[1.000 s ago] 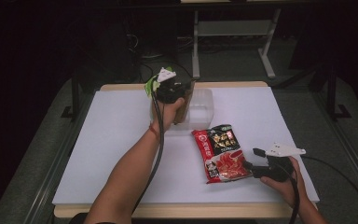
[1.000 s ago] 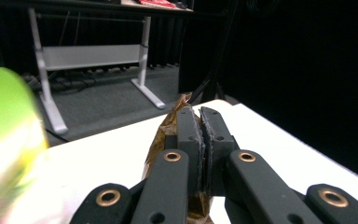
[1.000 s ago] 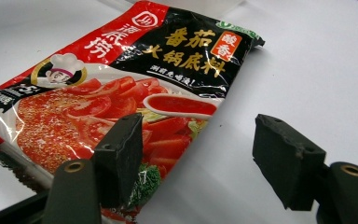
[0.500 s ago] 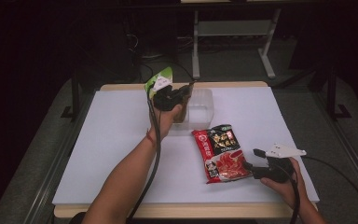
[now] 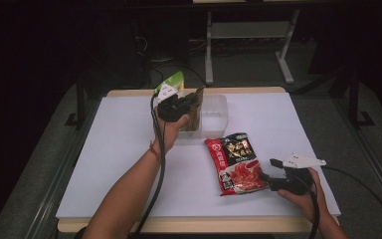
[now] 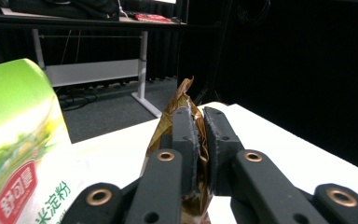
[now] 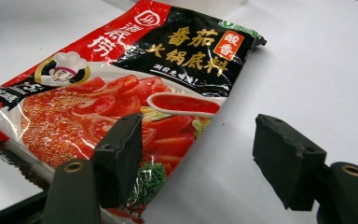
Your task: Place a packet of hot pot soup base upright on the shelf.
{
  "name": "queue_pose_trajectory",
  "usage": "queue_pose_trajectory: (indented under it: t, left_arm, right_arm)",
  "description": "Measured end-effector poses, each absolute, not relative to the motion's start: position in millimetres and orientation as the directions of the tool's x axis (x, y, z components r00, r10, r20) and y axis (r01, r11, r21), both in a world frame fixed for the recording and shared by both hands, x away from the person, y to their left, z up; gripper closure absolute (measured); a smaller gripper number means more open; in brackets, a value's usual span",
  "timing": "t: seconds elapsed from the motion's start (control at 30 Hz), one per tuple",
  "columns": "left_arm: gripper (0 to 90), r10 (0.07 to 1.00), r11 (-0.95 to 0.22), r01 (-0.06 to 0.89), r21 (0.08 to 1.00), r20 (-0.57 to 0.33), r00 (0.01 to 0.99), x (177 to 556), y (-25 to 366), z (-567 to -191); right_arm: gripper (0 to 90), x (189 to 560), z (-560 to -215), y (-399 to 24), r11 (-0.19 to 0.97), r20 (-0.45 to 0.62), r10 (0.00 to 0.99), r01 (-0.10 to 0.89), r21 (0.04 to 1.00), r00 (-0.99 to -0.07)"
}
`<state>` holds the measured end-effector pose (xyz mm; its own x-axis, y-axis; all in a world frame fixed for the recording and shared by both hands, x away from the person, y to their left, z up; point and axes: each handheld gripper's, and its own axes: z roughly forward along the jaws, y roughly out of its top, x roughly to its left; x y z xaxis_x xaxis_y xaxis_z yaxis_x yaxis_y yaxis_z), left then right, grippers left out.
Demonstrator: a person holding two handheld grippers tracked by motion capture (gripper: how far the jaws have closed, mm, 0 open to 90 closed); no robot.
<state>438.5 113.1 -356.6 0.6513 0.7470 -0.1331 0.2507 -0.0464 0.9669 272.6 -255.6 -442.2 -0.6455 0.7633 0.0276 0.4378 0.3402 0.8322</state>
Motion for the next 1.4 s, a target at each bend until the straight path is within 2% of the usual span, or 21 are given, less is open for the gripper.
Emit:
queue_pose_trajectory:
  t: [0.2,0.3,0.53,0.67,0.9,0.93,1.13,1.17,1.3,1.4]
  left_arm:
    - [76.1,0.755,-0.072,0.245,0.967,-0.108,0.647,437,119,-357]
    - [68.9,0.756,-0.093,0.239,0.967,-0.088,0.648,436,124,-357]
    - [60.4,0.729,-0.158,0.215,0.964,-0.033,0.684,428,138,-360]
    - [52.5,0.713,-0.209,0.185,0.96,0.02,0.701,415,148,-362]
    - [47.6,0.648,-0.294,0.148,0.944,0.083,0.757,383,161,-375]
    - [44.7,0.629,-0.306,0.147,0.941,0.084,0.773,377,163,-378]
    - [41.8,0.552,-0.352,0.17,0.92,0.057,0.832,356,166,-396]
    - [38.4,0.543,-0.373,0.176,0.911,0.061,0.837,354,166,-399]
    - [34.1,0.486,-0.44,0.214,0.872,0.031,0.873,345,165,-414]
    - [32.9,0.482,-0.467,0.213,0.858,0.046,0.875,341,165,-420]
  right_arm:
    - [32.6,273,-442,-255,0.343,0.025,0.762,0.437,0.832,-0.647]
    - [32.8,273,-442,-254,0.346,0.024,0.759,0.435,0.831,-0.65]
    - [33.2,273,-442,-255,0.346,0.027,0.758,0.438,0.83,-0.651]
    - [33.4,274,-443,-255,0.344,0.033,0.757,0.441,0.829,-0.653]
    - [33.4,277,-444,-254,0.343,0.052,0.749,0.454,0.822,-0.661]
    - [33.4,278,-445,-252,0.343,0.064,0.739,0.457,0.821,-0.671]
    - [32.7,282,-445,-248,0.341,0.087,0.727,0.468,0.815,-0.681]
    - [31.7,284,-446,-248,0.337,0.106,0.719,0.478,0.811,-0.687]
    - [28.8,289,-448,-246,0.326,0.153,0.704,0.507,0.798,-0.693]
    - [27.5,292,-449,-245,0.321,0.175,0.699,0.523,0.789,-0.693]
